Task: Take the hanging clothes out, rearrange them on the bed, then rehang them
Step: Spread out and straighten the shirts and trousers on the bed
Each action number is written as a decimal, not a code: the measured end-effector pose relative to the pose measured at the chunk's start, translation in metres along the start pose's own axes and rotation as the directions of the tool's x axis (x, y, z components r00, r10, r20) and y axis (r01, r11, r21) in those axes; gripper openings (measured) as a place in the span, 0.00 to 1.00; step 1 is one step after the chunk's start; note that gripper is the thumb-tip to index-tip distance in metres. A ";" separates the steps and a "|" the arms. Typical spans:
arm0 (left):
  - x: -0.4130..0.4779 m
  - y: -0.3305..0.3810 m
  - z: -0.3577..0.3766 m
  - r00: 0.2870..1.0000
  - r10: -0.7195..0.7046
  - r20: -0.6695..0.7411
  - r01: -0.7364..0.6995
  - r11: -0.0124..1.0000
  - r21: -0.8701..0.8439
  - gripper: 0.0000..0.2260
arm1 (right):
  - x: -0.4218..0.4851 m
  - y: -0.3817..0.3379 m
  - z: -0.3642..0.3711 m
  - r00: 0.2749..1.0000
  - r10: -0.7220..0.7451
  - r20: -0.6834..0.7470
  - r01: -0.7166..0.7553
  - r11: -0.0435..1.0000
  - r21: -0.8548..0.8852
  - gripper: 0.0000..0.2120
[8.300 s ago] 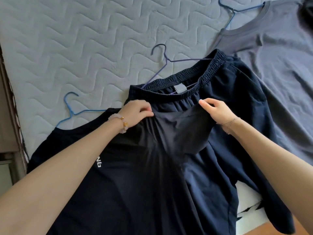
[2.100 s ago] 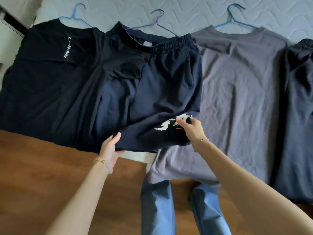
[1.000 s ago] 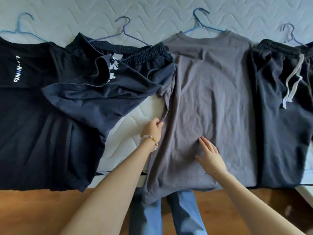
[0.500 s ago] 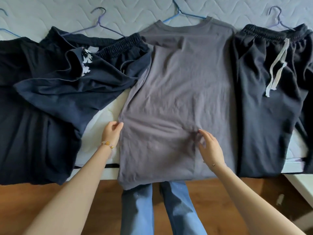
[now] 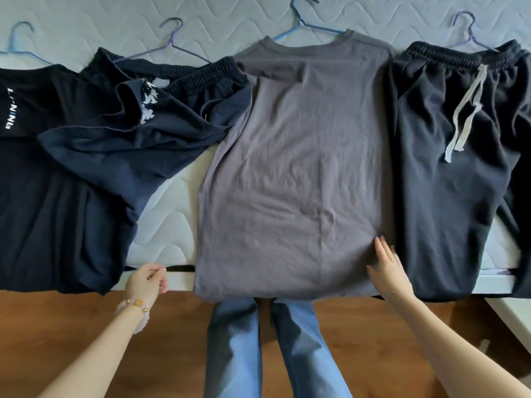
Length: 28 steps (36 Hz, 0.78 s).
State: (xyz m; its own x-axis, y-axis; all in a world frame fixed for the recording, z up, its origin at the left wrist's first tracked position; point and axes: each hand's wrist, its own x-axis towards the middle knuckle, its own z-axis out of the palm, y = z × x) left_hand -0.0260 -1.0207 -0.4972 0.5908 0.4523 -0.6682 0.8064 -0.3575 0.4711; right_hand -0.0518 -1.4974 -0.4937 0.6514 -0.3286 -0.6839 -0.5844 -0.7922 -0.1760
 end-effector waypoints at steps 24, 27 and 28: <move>0.165 0.200 -0.118 0.866 0.350 -0.356 -0.106 0.825 0.555 0.35 | 0.026 -0.332 -0.021 0.959 -0.274 0.070 0.194 0.816 0.544 0.13; 0.188 0.205 -0.135 0.924 0.349 -0.159 -0.148 0.707 0.691 0.32 | 0.029 -0.344 -0.017 0.958 -0.271 0.096 0.167 0.795 0.583 0.15; 0.193 0.205 -0.138 0.925 0.363 -0.111 -0.177 0.672 0.719 0.29 | 0.030 -0.348 -0.015 0.956 -0.273 0.105 0.160 0.787 0.596 0.15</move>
State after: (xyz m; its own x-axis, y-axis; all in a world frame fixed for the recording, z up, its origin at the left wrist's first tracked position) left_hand 0.2570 -0.8944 -0.4501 0.8420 0.3798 -0.3831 0.4188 -0.9079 0.0205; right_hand 0.1786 -1.2390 -0.4417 0.7319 -0.0436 -0.6800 -0.6443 -0.3692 -0.6698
